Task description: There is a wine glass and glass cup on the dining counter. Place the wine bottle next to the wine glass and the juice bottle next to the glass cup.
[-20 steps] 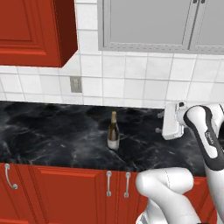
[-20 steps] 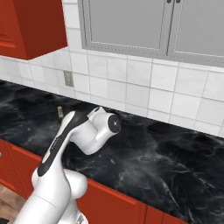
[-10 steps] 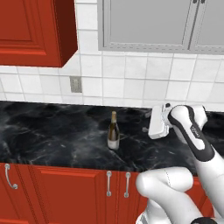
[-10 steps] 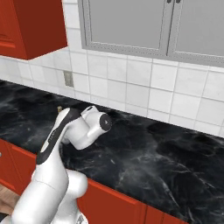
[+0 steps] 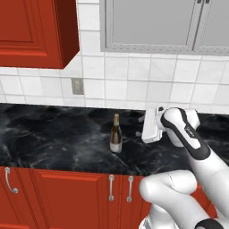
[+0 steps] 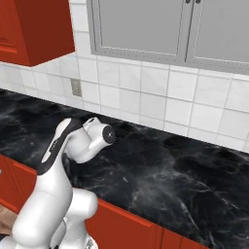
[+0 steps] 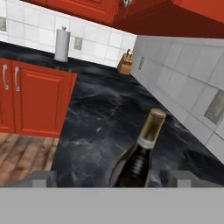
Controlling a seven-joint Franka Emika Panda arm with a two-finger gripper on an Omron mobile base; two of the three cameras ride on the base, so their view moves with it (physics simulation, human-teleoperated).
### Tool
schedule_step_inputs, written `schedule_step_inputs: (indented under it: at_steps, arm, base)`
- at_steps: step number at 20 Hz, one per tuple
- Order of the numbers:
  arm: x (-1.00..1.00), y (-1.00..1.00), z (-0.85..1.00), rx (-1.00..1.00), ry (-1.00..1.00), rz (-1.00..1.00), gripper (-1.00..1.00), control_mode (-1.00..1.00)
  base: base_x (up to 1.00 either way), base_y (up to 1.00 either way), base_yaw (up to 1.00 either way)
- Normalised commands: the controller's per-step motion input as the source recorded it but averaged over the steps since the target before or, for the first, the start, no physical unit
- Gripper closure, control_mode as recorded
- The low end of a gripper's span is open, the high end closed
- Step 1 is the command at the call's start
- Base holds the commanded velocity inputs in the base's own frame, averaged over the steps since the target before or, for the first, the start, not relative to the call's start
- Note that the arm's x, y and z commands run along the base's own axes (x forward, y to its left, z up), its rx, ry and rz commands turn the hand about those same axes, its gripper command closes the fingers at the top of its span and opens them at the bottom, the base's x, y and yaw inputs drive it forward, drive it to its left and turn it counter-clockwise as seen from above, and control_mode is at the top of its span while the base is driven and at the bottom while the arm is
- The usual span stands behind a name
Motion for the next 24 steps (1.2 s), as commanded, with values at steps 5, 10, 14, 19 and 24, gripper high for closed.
schedule_step_inputs:
  at_steps: [5,10,14,19,24]
  arm:
    - [0.05,0.27,-0.11,0.02,0.01,0.02,-1.0,-1.0]
    - [0.14,0.16,-0.13,0.05,0.04,0.0,-1.0,-1.0]
    - [0.25,0.08,-0.15,0.07,0.06,0.0,-1.0,-1.0]
    - [0.22,0.04,-0.13,0.06,0.07,0.03,-1.0,-1.0]
    - [0.2,0.05,-0.12,0.05,0.07,0.06,-1.0,-1.0]
  base:
    - [0.0,0.0,0.0]
    - [0.0,0.0,0.0]
    - [0.0,0.0,0.0]
    - [0.0,0.0,0.0]
    - [0.0,0.0,0.0]
